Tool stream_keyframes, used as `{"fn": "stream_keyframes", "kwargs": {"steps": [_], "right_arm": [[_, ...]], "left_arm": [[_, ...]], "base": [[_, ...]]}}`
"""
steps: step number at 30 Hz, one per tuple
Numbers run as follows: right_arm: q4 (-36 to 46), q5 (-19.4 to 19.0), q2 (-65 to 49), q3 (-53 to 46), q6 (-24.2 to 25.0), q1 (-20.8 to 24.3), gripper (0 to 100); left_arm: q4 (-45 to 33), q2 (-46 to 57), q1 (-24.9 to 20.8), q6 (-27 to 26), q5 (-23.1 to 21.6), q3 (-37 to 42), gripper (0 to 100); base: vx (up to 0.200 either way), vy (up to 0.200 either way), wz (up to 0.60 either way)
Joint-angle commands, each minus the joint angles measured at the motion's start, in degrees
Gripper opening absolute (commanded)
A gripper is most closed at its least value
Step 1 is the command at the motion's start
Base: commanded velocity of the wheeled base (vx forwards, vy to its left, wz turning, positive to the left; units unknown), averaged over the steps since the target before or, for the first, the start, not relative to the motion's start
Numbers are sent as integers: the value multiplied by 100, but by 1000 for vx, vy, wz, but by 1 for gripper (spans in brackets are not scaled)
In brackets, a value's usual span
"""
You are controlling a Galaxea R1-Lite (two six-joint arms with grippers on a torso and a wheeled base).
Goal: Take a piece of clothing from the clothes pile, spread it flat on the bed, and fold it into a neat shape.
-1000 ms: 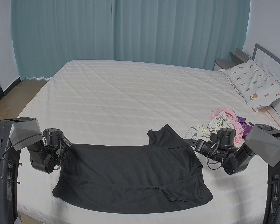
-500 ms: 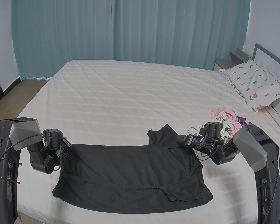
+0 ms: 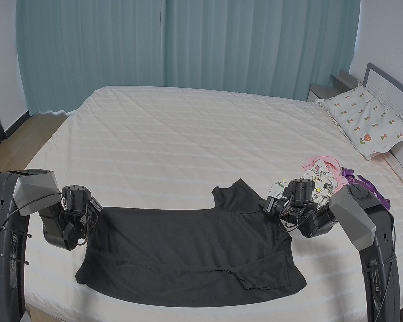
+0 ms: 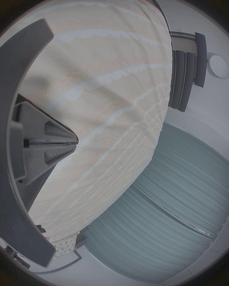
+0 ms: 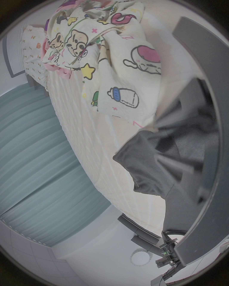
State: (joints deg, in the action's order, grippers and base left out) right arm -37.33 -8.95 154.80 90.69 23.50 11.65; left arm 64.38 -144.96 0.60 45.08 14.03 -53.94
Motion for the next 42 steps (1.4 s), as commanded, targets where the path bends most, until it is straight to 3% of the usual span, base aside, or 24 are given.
{"fn": "stream_keyframes", "kwargs": {"steps": [1, 10, 17, 26, 33, 42], "right_arm": [[-29, 7, -2, -86, 14, -14, 0], [-293, 297, -292, -534, 322, -137, 0], [-1048, 244, -538, -1176, 348, -260, 0], [-1690, 244, -538, -1387, 524, -322, 0], [-1752, 253, -582, -1431, 532, -339, 0], [-1778, 33, -1118, -2222, 532, -392, 0]], "left_arm": [[-4, 11, 2, 1, 12, -2, 0], [5, 152, 2, -8, 29, 138, 0], [-4, 275, 19, -87, 29, 182, 0], [-4, 354, 37, -764, -6, 165, 0], [5, 319, 28, -949, 3, 112, 0], [5, 337, 37, -1028, 12, 235, 0]], "base": [[0, 0, 0], [0, 0, 0], [0, 0, 0], [0, 0, 0], [0, 0, 0], [0, 0, 0]]}}
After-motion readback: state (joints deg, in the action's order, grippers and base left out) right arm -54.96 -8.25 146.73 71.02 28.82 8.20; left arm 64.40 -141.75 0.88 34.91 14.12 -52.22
